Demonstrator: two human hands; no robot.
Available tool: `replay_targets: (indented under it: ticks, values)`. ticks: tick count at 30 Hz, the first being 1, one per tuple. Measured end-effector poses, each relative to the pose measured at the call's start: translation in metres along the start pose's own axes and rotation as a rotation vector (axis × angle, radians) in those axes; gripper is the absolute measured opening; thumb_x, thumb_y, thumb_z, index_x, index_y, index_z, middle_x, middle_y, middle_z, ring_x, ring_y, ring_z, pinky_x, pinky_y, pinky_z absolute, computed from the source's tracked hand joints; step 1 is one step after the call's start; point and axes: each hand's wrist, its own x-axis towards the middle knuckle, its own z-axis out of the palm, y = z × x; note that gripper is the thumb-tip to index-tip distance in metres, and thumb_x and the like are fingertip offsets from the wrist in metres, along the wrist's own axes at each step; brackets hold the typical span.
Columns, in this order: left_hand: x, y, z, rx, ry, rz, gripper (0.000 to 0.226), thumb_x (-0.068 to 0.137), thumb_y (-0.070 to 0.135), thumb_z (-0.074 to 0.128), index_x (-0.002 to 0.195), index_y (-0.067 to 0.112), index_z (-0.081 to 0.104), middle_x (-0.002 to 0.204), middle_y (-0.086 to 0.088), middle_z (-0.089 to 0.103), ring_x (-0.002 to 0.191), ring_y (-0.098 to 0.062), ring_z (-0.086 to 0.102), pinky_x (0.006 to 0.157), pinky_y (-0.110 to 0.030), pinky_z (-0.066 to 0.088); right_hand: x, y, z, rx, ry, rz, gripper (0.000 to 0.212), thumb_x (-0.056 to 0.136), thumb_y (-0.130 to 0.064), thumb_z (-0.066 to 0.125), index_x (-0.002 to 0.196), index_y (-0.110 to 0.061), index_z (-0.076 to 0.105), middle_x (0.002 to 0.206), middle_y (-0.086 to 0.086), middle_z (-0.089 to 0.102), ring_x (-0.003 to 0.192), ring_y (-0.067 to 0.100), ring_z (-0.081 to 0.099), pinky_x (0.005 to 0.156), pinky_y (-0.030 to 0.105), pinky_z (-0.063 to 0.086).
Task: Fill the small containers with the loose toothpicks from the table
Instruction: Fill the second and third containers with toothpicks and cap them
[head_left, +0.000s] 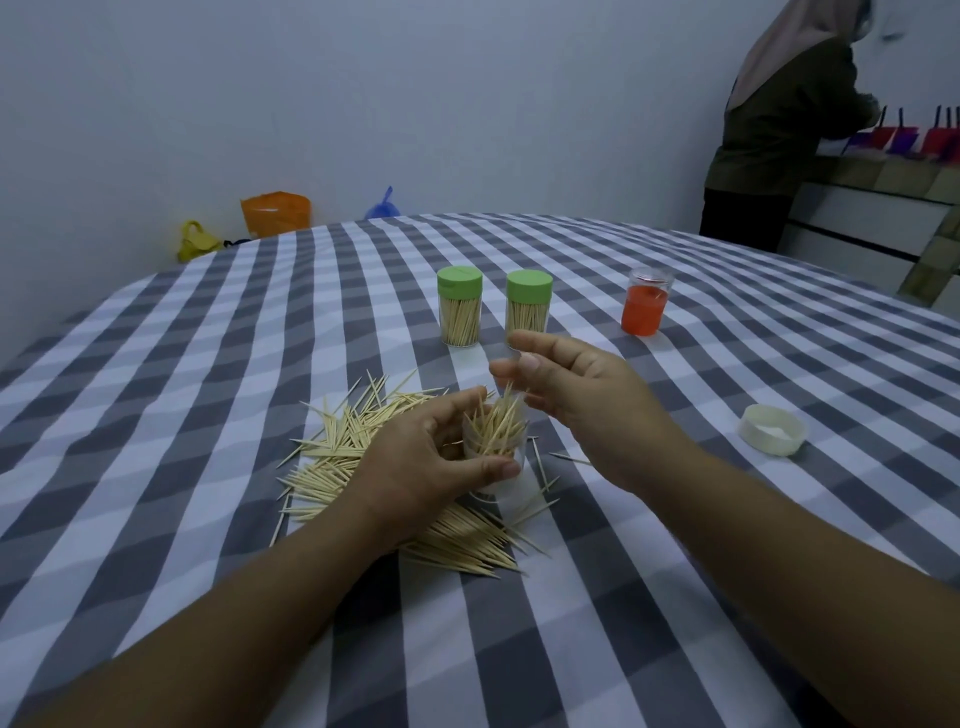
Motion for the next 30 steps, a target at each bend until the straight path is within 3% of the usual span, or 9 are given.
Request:
replay_targets:
  ticks: [4,7,9,12,19,23,25,30]
  values:
    - [0.0,0.002,0.0,0.005,-0.009,-0.002,0.091,0.051,0.029,0.079,0.136,0.016,0.048,0.108,0.009,0.067,0.096,0.001,0.066,0.085,-0.016,0.052,0.0,-0.005,-0.007,-0.115,-0.008,0.0,0.023,0.098,-0.017,0.046,0.114,-0.026,0.06,0.107,-0.005,0.07,0.103,0.006,0.063,0.098,0.031,0.046]
    - [0.0,0.002,-0.001,-0.01,-0.013,-0.013,0.09,0.051,0.026,0.079,0.135,0.015,0.049,0.104,0.014,0.066,0.094,0.003,0.066,0.08,-0.012,0.051,0.006,-0.009,-0.023,-0.527,-0.058,0.039,0.027,0.096,-0.017,0.051,0.122,-0.02,0.06,0.119,-0.003,0.065,0.104,0.003,0.057,0.096,0.025,0.042]
    - [0.001,0.002,-0.002,-0.015,-0.019,-0.019,0.089,0.051,0.024,0.079,0.134,0.014,0.049,0.103,0.015,0.066,0.094,0.003,0.066,0.08,-0.013,0.051,0.008,-0.011,-0.035,-0.857,-0.202,0.187,0.032,0.094,-0.018,0.056,0.125,-0.019,0.059,0.125,-0.001,0.061,0.106,0.006,0.055,0.095,0.024,0.041]
    - [0.002,0.0,-0.004,-0.025,-0.024,-0.028,0.087,0.052,0.021,0.08,0.134,0.013,0.05,0.104,0.012,0.068,0.094,0.001,0.067,0.079,-0.013,0.052,0.006,-0.01,-0.045,-1.086,-0.384,0.41,0.031,0.092,-0.017,0.059,0.123,-0.019,0.061,0.122,0.0,0.062,0.104,0.013,0.056,0.092,0.025,0.044]
    - [0.003,-0.002,-0.005,-0.016,-0.011,-0.019,0.088,0.051,0.022,0.08,0.133,0.012,0.05,0.108,0.007,0.069,0.096,-0.002,0.067,0.082,-0.015,0.052,0.008,0.001,-0.034,-1.065,-0.343,0.376,0.021,0.094,-0.019,0.055,0.11,-0.017,0.069,0.104,0.001,0.067,0.091,0.014,0.059,0.078,0.022,0.046]
    - [0.004,-0.002,-0.005,-0.007,-0.02,-0.011,0.088,0.051,0.023,0.08,0.133,0.013,0.05,0.106,0.009,0.068,0.097,-0.001,0.067,0.081,-0.014,0.052,0.004,0.01,-0.019,-0.945,-0.237,0.304,0.029,0.09,-0.038,0.061,0.093,-0.012,0.072,0.079,0.005,0.066,0.068,0.012,0.056,0.059,0.023,0.043]
    - [0.004,-0.003,-0.006,-0.006,-0.021,-0.01,0.089,0.051,0.025,0.08,0.134,0.013,0.05,0.109,0.007,0.069,0.099,-0.003,0.067,0.087,-0.019,0.053,0.003,0.012,-0.013,-0.942,-0.21,0.294,0.029,0.086,-0.04,0.065,0.089,-0.012,0.072,0.08,0.005,0.068,0.072,0.014,0.06,0.061,0.025,0.046]
    - [0.004,-0.004,-0.007,0.016,-0.029,-0.01,0.092,0.051,0.029,0.081,0.136,0.013,0.048,0.117,0.001,0.067,0.105,-0.005,0.065,0.094,-0.026,0.051,0.006,0.004,-0.017,-1.037,-0.257,0.362,0.016,0.089,-0.016,0.061,0.099,-0.013,0.073,0.098,0.005,0.07,0.091,0.019,0.064,0.083,0.031,0.054]
